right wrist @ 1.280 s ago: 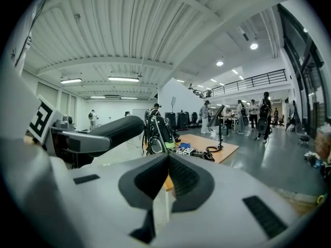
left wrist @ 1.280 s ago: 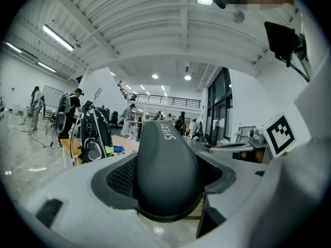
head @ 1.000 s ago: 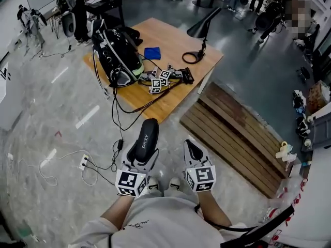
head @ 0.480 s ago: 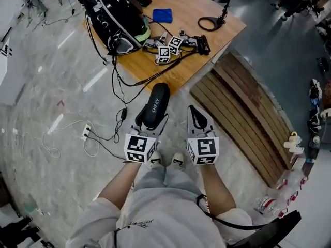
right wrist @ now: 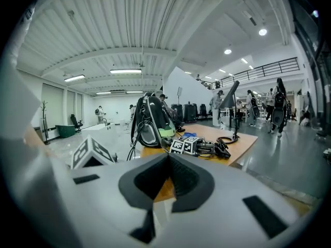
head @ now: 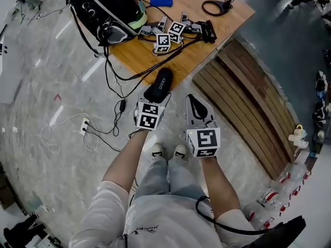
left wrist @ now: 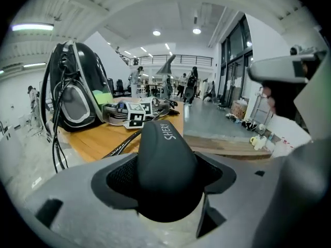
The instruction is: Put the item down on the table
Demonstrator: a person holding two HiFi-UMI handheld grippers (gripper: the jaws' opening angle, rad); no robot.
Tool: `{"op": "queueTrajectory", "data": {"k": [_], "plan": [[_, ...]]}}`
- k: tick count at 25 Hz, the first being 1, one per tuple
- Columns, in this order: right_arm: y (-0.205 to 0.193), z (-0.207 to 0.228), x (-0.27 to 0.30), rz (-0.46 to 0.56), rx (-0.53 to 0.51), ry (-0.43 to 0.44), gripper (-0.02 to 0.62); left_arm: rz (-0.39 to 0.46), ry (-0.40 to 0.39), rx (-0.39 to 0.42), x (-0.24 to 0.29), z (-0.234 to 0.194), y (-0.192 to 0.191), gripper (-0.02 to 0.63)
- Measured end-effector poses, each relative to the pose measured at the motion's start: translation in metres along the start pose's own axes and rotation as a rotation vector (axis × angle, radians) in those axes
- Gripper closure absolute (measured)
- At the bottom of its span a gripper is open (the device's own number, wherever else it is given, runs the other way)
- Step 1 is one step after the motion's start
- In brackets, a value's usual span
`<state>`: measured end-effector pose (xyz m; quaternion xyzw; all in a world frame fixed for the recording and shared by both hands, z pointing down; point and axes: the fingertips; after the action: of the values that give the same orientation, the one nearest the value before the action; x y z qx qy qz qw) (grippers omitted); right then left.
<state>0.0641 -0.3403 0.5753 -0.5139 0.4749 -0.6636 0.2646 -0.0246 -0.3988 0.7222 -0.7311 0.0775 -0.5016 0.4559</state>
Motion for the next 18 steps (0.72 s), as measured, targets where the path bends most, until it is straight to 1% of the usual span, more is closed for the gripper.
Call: {"op": "queueTrajectory", "data": {"k": [3, 6, 8, 12, 14, 18], "plan": [[-0.005, 0.003, -0.001, -0.008, -0.003, 0.006, 0.591, -0.028, 0.012, 0.032, 0.028, -0.009, -0.006, 0.262], [-0.012, 0.007, -0.003, -0.018, -0.007, 0.005, 0.591, -0.067, 0.01, 0.031, 0.045, -0.012, -0.009, 0.262], [-0.017, 0.009, -0.002, -0.026, -0.007, 0.006, 0.591, -0.07, 0.012, 0.026, 0.052, -0.013, -0.008, 0.262], [-0.026, 0.013, 0.004, -0.038, 0.001, 0.008, 0.591, -0.088, 0.02, 0.059, 0.064, -0.01, -0.008, 0.261], [-0.03, 0.011, 0.006, -0.046, 0.001, 0.012, 0.591, -0.097, 0.024, 0.064, 0.068, -0.009, -0.012, 0.261], [-0.039, 0.007, 0.009, -0.063, -0.005, 0.024, 0.591, -0.121, 0.033, 0.103, 0.073, -0.012, -0.021, 0.261]]}}
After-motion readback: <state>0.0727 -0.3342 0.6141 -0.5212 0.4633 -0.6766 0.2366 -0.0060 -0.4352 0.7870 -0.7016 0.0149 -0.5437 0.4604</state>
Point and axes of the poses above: the fingertips, and each gripper's own axes: x forward along the fingers, z to its right, y out of its top, and after that the axes turned 8 degrees about -z, right-handed
